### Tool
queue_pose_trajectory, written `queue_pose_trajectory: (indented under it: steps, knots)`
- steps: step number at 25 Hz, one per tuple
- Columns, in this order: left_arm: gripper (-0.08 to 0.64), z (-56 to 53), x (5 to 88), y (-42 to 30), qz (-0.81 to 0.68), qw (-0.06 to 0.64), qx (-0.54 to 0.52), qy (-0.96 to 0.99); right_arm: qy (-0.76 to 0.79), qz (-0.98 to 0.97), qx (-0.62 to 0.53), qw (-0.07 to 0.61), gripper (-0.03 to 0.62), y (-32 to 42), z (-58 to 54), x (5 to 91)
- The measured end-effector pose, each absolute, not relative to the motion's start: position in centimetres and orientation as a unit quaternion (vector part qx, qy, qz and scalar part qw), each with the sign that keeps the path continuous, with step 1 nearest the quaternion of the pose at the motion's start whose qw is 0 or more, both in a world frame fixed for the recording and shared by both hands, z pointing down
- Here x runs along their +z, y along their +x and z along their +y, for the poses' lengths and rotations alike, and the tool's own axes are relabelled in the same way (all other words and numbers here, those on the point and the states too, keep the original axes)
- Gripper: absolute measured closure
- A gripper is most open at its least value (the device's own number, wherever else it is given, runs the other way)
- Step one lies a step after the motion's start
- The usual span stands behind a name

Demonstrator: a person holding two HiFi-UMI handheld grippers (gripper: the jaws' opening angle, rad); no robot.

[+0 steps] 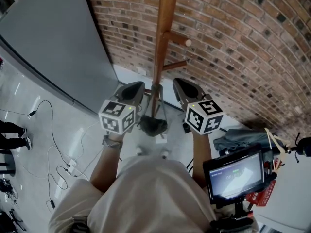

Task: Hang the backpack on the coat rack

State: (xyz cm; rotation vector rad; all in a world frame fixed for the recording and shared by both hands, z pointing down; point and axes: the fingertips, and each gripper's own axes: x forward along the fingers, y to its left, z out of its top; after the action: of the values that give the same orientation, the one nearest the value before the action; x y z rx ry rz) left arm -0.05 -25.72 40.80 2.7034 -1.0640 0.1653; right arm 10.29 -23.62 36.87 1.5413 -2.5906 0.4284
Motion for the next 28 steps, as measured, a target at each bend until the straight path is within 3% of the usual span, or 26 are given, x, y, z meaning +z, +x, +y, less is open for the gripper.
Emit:
queue_pose_trajectory:
  steps: [9,28]
  knots:
    - [0.560,-24.0,33.3,1.0,-0.349,-0.008,0.048,0.936,0.492,-0.867,0.072,0.037,0.592,9.5,-22.1,30.7]
    - [0.560,-24.0,31.0,0.2,-0.360,-0.047,0.044,0.931,0.489,-0.870,0.063,0.034,0.592,9.3,-21.9,29.6]
